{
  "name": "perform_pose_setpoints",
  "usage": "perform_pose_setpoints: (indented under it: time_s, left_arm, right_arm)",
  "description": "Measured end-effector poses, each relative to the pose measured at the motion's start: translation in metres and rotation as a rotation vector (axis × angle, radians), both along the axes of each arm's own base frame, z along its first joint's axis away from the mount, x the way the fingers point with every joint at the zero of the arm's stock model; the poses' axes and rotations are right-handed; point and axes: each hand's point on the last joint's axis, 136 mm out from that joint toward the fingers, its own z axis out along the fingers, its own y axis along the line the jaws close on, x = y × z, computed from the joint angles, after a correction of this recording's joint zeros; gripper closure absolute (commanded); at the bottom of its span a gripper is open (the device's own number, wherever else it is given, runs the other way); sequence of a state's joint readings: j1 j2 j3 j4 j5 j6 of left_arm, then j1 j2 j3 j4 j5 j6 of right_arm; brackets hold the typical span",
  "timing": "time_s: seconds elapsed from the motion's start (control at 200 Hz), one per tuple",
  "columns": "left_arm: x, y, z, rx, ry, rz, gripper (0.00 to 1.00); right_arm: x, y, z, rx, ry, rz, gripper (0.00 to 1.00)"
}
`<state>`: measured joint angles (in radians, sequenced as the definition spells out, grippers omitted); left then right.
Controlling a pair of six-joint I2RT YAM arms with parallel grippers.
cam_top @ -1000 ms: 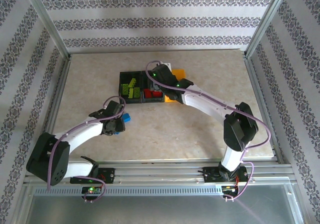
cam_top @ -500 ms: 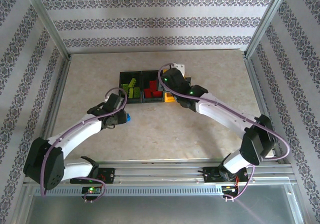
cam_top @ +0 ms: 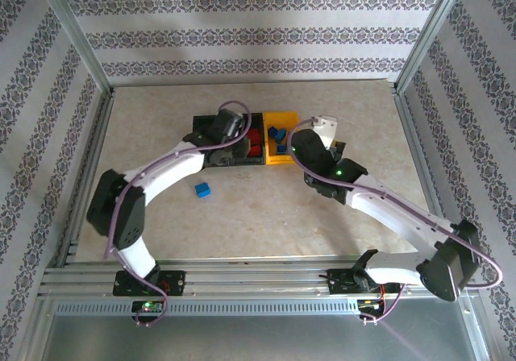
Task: Sort the legos into containers by color
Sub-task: Place the lego in the container.
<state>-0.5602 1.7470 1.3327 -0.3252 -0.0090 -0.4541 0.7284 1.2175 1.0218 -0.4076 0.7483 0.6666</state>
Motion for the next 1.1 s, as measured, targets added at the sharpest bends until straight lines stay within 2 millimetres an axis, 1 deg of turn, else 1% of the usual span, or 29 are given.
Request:
perform_pose_setpoints:
  time_s: [0.13,0.225,0.355,0.48,0.53,0.69,0.854,0.989,1.099]
  left_arm:
    - [0.032,-0.036,0.006,-0.037,-0.042,-0.066,0.76]
    - [0.052,-0.058,0.010,-0.057,-0.070,-0.104,0.76]
    - [0.072,-0.083,0.012,-0.073,-0.097,-0.143,0.73]
    - [0.088,-0.105,0.012,-0.084,-0.123,-0.174,0.71]
    - [0.093,-0.111,0.010,-0.086,-0.126,-0.182,0.68]
    - [0.102,-0.117,-0.003,-0.066,-0.113,-0.191,0.55]
    - [0.100,-0.115,-0.015,-0.041,-0.081,-0.195,0.40]
    - [0.100,-0.113,-0.014,-0.031,-0.083,-0.188,0.37]
    - [0.097,-0.105,-0.005,-0.017,-0.096,-0.170,0.35]
  right_arm:
    - [-0.016,-0.027,-0.002,0.010,-0.018,-0.064,0.02]
    - [-0.025,-0.040,-0.004,0.015,-0.027,-0.093,0.02]
    - [-0.033,-0.049,-0.003,0.021,-0.039,-0.109,0.02]
    - [-0.034,-0.052,-0.005,0.016,-0.035,-0.118,0.02]
    - [-0.034,-0.053,-0.006,0.012,-0.031,-0.119,0.02]
    - [-0.033,-0.051,-0.012,-0.001,-0.013,-0.116,0.02]
    - [-0.030,-0.047,-0.022,-0.019,0.017,-0.107,0.02]
    - [-0.028,-0.043,-0.029,-0.023,0.040,-0.093,0.02]
    - [-0.028,-0.040,-0.031,-0.016,0.051,-0.079,0.02]
